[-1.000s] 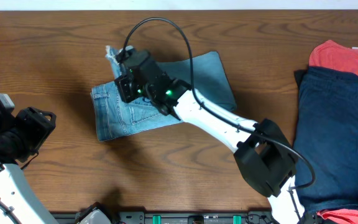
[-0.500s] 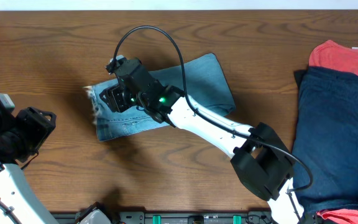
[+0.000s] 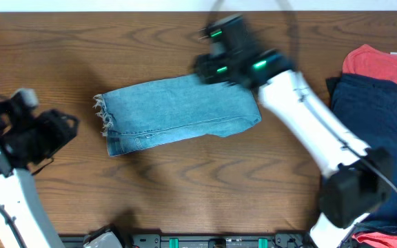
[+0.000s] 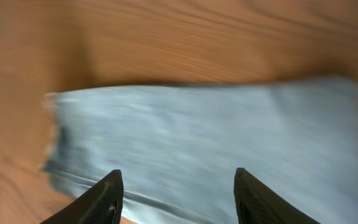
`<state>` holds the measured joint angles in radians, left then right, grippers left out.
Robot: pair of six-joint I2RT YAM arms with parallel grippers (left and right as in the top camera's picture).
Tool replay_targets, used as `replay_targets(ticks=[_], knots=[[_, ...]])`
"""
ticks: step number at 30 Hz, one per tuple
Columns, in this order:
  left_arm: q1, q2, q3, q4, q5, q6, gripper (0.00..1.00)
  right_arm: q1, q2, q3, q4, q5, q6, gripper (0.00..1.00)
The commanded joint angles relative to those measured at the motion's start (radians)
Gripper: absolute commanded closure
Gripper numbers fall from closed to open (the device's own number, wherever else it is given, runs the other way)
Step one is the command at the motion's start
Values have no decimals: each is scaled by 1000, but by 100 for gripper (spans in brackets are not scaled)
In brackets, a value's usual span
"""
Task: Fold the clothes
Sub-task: 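Grasp the left and right ends of the folded jeans with both grippers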
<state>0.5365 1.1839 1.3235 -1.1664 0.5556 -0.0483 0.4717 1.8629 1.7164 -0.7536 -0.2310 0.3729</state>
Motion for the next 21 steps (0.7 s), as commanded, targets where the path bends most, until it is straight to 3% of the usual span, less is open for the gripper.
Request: replay_targets(ticks=[1,6,11,17,21], knots=[[-121,84,18,16,11,134,53,-98,30,-7,-97,-109,-40,44],[-257,245,18,29,-23,220,78,-186,111,-29,-190,-329,-212,48],[-335,434,18,58,-55,220,93,-183,235,-32,-243,-317,-232,78],[-352,607,18,81,-149,190,94,-185,381,-32,-281,-124,-114,94],[-342,682,18,100,-266,132,93,-199,439,-32,-299,-81,-116,97]])
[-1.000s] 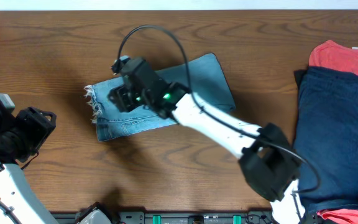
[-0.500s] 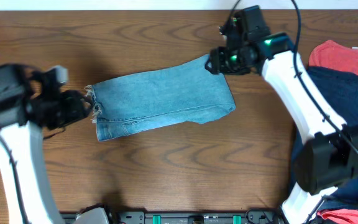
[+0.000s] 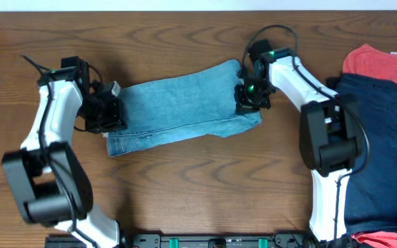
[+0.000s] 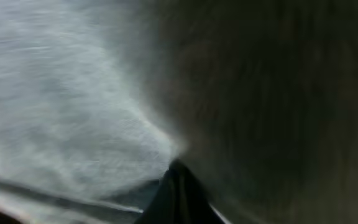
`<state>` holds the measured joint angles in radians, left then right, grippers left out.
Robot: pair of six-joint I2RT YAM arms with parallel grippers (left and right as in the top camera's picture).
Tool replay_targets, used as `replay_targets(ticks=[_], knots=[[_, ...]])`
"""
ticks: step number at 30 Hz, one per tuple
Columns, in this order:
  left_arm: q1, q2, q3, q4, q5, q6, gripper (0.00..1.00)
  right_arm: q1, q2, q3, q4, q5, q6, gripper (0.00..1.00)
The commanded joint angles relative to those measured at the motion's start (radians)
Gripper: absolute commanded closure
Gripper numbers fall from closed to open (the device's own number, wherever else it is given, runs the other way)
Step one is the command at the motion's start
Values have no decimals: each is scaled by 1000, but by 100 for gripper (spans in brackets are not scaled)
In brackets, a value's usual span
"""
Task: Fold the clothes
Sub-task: 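Grasp the left and right ends of the folded jeans with both grippers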
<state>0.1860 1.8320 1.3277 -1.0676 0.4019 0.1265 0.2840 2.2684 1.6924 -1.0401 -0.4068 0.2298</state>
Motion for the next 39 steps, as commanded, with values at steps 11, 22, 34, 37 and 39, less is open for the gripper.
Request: replay_targets(ticks=[11,22,34,37,39], knots=[[78,61,13,45,-117,-106,78,-87,-180,-8,-19,-124,-213,69],[171,64,13,110,-85,-105,19,-122,-263,-8,-23,-121,-212,43],[160,186,11,142,78,-7,8,-32,-161,-90,111,-29,-60,90],[158,232,11,143,97,-7,7,-29,-138,-139,172,-5,2,93],[158,261,11,143,117,-7,8,-29,-130,-179,214,-8,30,94]])
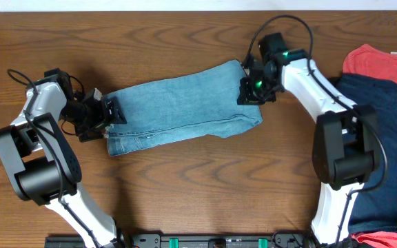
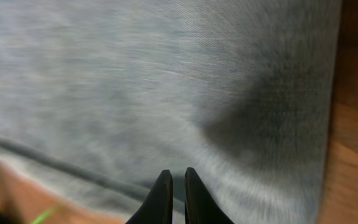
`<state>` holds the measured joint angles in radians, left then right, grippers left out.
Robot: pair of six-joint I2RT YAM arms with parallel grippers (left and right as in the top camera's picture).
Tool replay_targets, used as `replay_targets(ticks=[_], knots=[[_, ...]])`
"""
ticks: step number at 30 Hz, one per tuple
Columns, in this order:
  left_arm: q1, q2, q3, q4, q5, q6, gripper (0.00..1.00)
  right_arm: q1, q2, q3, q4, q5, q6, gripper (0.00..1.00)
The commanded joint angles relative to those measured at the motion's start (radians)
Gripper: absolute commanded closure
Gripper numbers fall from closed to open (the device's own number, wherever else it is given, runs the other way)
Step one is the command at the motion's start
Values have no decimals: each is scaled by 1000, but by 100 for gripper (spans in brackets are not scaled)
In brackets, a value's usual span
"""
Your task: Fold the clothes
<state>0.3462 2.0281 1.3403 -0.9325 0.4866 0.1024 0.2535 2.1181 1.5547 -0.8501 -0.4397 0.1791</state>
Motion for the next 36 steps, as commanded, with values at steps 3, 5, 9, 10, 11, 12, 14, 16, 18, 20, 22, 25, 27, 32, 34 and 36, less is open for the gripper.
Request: replay_targets(ticks=[3,5,9,10,11,12,14,16,18,20,22,25,27,32,34,36], knots=[[-7,93,-1,15,64,17,8,2,20,-95,72,24,90,94],[-14,105,-1,24,76,16,12,2,20,-119,90,24,90,95],[-38,110,-1,48,79,16,54,4,20,-160,112,24,90,96],[-44,110,-1,53,79,16,62,4,20,-167,113,24,90,96],[-50,110,-1,55,79,17,71,4,20,-171,111,24,90,97],[-54,110,-1,56,79,17,81,4,20,-171,108,24,90,97],[-58,105,-1,43,79,17,94,2,20,-171,103,24,90,98],[-55,92,3,12,78,18,94,-2,19,-170,93,12,90,99],[-43,72,32,-58,51,24,94,-11,18,-163,71,-3,88,99],[-27,39,93,-160,-2,24,94,-24,8,-157,45,-29,69,99],[-14,0,168,-265,-48,24,94,-40,-14,-156,29,-59,39,99],[-13,-69,290,-396,-80,24,94,-50,-50,-156,15,-116,-14,99],[-26,-116,354,-447,-80,24,94,-49,-71,-156,12,-153,-43,99],[-107,-227,412,-468,-80,-43,94,-4,-83,-156,22,-178,-64,99],[-149,-249,412,-460,-80,-63,94,23,-77,-156,37,-169,-64,99],[-194,-256,412,-453,-80,-64,94,55,-71,-156,56,-140,-56,99]])
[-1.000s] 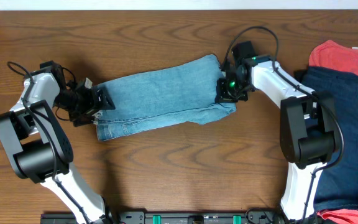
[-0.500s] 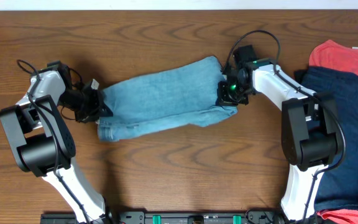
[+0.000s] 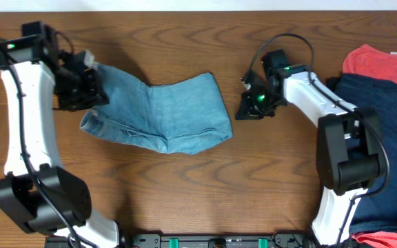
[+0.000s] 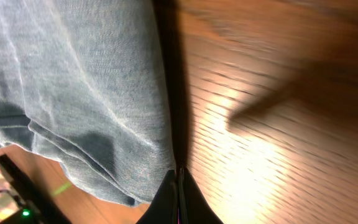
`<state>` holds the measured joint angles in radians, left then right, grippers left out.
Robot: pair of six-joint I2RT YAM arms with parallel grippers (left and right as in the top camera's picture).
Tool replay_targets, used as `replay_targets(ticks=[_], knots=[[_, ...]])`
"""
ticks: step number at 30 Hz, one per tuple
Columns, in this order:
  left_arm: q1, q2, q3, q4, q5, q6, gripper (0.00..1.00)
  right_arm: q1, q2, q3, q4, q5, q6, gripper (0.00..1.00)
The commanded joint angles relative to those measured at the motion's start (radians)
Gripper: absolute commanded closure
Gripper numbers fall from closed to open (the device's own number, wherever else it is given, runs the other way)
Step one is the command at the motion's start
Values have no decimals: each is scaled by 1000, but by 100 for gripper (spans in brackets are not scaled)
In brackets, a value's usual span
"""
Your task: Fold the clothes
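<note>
A light blue denim garment (image 3: 171, 114) with a frayed hem lies bunched across the middle left of the wooden table (image 3: 185, 200). Its left end is raised off the table at my left gripper (image 3: 87, 81), which looks shut on that end. My right gripper (image 3: 247, 112) rests to the right of the denim, apart from its right edge. In the right wrist view the right gripper (image 4: 178, 174) is shut with nothing between its fingers. The denim (image 4: 73, 81) fills the left of that view, and bare wood lies to the right.
A pile of dark blue clothes (image 3: 381, 138) lies at the table's right edge. A red shirt (image 3: 381, 62) shows behind it and more red cloth (image 3: 384, 240) at the bottom right corner. The right arm reaches in over that side.
The left gripper has moved up and back with the denim's left end. The denim has shifted left and bunched. The right gripper is off the denim's right end, shut over bare wood.
The denim lay flat with the right gripper open above it and the left arm far off. Then both grippers were at its two ends, the right one shut there. Now the left end is raised, the denim has slid left, and the right gripper is clear of it.
</note>
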<state>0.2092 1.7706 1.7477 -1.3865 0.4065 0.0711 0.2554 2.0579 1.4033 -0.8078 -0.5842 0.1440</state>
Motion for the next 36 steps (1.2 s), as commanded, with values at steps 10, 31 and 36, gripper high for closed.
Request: replay_targets(ticks=[10,31,36], knots=[[-232,21,-13,58,-80,-179,94,185,-6,-13,79,221,93,99],[-444,39,-69,315,-109,-481,93,201,192,-17,58,236,174,99],[-529,106,-76,387,-113,-539,90,199,192,-17,37,234,174,99]])
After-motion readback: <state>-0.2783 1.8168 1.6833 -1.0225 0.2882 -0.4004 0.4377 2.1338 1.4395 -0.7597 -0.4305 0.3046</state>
